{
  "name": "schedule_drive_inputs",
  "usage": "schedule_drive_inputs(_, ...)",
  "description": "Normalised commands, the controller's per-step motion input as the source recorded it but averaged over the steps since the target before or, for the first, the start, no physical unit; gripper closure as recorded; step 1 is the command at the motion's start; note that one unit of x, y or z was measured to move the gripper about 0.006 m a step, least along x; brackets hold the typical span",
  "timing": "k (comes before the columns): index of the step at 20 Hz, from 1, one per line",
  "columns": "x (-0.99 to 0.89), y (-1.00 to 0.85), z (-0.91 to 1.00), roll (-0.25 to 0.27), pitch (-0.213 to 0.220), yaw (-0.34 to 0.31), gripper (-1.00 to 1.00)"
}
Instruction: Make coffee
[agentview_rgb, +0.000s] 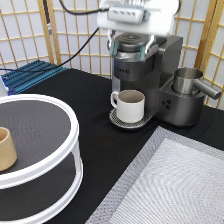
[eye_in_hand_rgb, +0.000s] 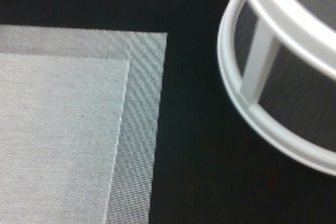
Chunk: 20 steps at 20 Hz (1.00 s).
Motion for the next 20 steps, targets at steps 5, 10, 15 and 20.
schedule_drive_inputs(5, -0.07, -0.03, 0.69, 0.200, 0.116, 0.061, -1.00)
schedule_drive_inputs(10, -0.04, -0.42, 0.51, 0.285, 0.123, 0.073, -1.00)
schedule_drive_inputs(15, -0.38, -0.13, 0.65, 0.191, 0.007, 0.069, -1.00)
schedule_drive_inputs(20, -0.28, 0.21, 0.64, 0.041, -0.034, 0.268, -1.00)
